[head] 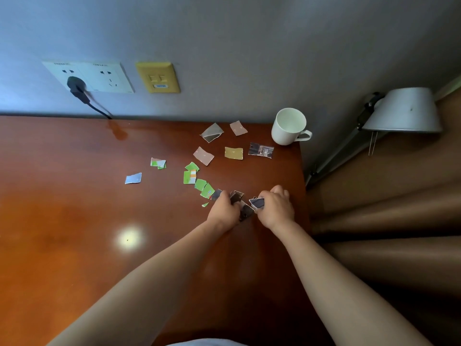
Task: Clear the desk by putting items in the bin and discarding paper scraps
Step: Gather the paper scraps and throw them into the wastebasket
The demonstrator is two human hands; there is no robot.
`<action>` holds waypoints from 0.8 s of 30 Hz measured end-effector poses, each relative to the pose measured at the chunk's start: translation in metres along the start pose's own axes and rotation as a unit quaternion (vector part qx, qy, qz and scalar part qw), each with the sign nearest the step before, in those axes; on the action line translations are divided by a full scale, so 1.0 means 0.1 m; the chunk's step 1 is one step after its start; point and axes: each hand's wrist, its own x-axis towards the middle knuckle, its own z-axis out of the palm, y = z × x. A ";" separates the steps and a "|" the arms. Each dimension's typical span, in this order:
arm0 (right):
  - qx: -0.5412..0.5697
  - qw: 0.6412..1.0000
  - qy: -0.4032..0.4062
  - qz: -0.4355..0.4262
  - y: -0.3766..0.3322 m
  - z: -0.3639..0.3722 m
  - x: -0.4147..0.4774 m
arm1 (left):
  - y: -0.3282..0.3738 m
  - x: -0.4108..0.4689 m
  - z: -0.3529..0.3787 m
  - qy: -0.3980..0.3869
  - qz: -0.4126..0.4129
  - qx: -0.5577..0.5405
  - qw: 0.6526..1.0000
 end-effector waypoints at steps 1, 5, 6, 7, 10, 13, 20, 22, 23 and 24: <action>0.023 1.000 -0.005 0.010 0.00 0.02 0.01 | 0.02 -0.02 -0.02 -0.002 0.004 0.003 1.000; 0.185 0.980 -0.032 0.058 -0.04 0.09 -0.01 | 0.04 -0.06 -0.07 -0.006 0.006 -0.030 1.000; 0.244 0.966 -0.025 0.077 -0.07 0.09 -0.02 | 0.04 -0.06 -0.08 -0.006 0.002 -0.049 0.999; 0.307 0.946 -0.013 0.098 -0.11 0.08 -0.03 | 0.05 -0.06 -0.10 -0.005 -0.004 -0.071 0.997; 0.473 0.869 0.009 0.144 -0.31 0.00 -0.07 | 0.07 -0.10 -0.13 -0.023 -0.037 -0.161 0.986; 0.515 0.846 -0.003 0.137 -0.48 -0.05 -0.10 | 0.10 -0.18 -0.21 -0.033 -0.073 -0.242 0.967; 0.533 0.841 -0.038 0.083 -0.85 -0.10 -0.21 | 0.03 -0.29 -0.50 -0.069 -0.156 -0.397 0.902; 0.537 0.838 -0.049 0.081 -0.94 -0.11 -0.23 | -0.03 -0.29 -0.57 -0.076 -0.158 -0.409 0.896; 0.540 0.836 -0.052 0.081 -0.98 -0.11 -0.23 | -0.05 -0.29 -0.59 -0.079 -0.156 -0.418 0.891; 0.536 0.838 -0.057 0.080 -1.01 -0.11 -0.23 | -0.06 -0.29 -0.61 -0.082 -0.154 -0.429 0.886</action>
